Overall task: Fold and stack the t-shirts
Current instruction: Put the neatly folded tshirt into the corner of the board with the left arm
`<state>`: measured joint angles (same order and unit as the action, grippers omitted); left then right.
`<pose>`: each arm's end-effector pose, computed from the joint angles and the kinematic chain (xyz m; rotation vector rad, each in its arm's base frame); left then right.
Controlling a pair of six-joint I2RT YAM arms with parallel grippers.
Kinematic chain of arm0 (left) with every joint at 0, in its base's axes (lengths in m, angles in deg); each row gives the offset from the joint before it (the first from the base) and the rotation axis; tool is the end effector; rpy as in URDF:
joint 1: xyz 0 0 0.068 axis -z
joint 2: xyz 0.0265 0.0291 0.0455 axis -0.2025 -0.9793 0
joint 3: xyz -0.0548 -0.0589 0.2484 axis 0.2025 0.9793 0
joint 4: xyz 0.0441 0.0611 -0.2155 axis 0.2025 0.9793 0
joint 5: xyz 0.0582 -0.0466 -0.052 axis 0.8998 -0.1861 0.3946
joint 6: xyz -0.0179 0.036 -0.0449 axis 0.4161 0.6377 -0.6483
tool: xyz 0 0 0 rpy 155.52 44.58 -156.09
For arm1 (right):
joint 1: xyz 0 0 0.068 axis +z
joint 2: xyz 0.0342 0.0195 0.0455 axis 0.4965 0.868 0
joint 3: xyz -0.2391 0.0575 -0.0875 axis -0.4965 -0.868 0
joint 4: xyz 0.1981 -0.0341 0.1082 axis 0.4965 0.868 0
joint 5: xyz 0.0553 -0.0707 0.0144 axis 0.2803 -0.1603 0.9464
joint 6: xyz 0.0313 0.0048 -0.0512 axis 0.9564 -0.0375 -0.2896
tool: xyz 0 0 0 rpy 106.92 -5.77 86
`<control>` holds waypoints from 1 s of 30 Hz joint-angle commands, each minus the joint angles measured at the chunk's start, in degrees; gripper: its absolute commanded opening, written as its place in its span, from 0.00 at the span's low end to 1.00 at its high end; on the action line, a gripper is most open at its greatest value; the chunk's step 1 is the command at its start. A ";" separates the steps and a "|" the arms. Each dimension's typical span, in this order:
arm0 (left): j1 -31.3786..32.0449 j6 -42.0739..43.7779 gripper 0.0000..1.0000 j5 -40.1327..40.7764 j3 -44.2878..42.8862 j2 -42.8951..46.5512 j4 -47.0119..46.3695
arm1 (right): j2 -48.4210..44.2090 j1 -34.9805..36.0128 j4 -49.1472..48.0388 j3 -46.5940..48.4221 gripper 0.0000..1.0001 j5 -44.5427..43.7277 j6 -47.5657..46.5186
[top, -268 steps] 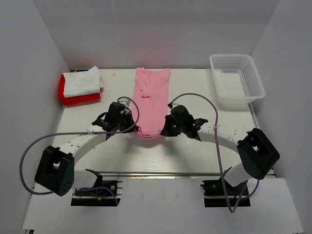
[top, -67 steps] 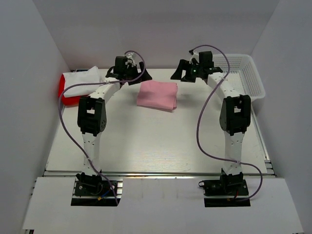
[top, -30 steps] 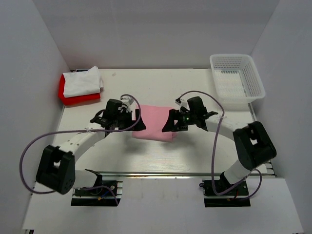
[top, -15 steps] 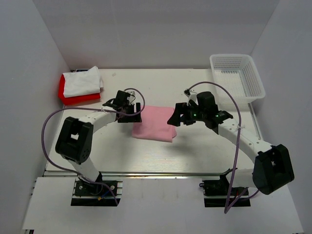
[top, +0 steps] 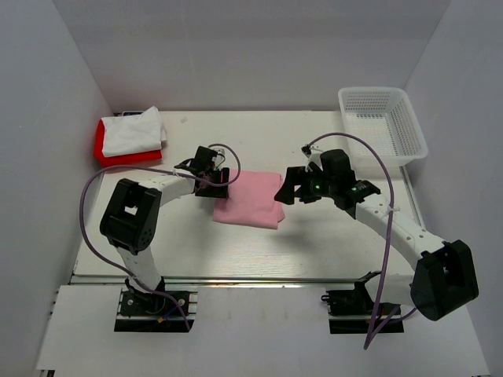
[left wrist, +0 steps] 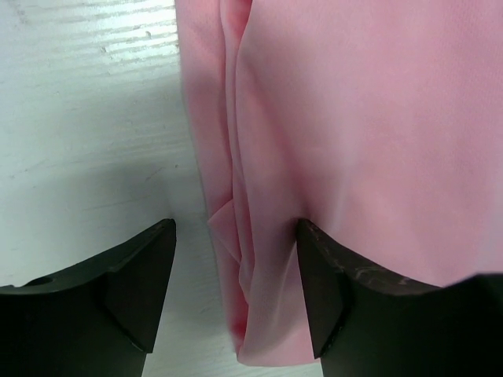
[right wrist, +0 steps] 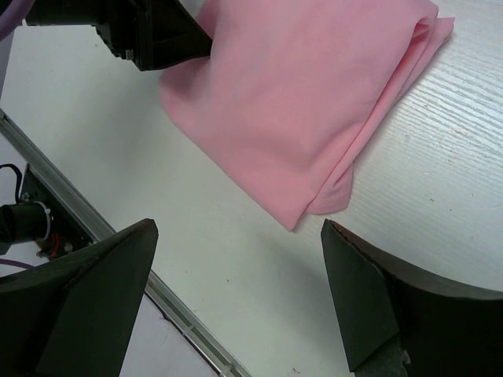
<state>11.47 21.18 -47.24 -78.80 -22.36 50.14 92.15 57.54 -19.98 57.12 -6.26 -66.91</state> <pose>0.3037 -0.1316 0.1625 0.2059 2.6446 -0.2735 0.2180 0.1320 0.2683 -0.3514 2.2227 0.8490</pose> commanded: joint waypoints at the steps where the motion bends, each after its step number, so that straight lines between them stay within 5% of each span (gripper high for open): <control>1: 0.49 0.39 0.73 -0.18 0.04 -2.20 -0.39 | -1.50 -0.34 -0.01 -0.84 0.90 -0.83 -0.58; 6: 2.32 -0.31 0.62 -0.18 -0.58 -4.58 -0.92 | -1.41 -0.17 -0.01 -1.37 0.90 -1.44 -0.58; 9: 3.56 -0.31 0.45 2.53 -1.72 -6.94 -0.31 | -1.67 -0.26 -0.01 -1.89 0.90 -1.53 -0.50; 13: 4.18 -0.83 0.00 3.95 -2.25 -7.83 0.31 | -2.02 -0.26 -0.01 -2.07 0.90 -2.76 -0.58; 22: 3.04 2.85 0.00 7.99 -1.19 4.55 -4.09 | -3.43 -0.26 -0.10 -3.65 0.90 -6.89 0.21; 30: 1.89 8.47 0.00 17.57 -9.70 10.19 3.45 | -8.17 -0.44 -1.50 -6.82 0.90 -11.90 2.05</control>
<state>14.27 26.42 -35.42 -83.08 -15.91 50.78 86.47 57.47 -19.18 51.17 -14.83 -65.84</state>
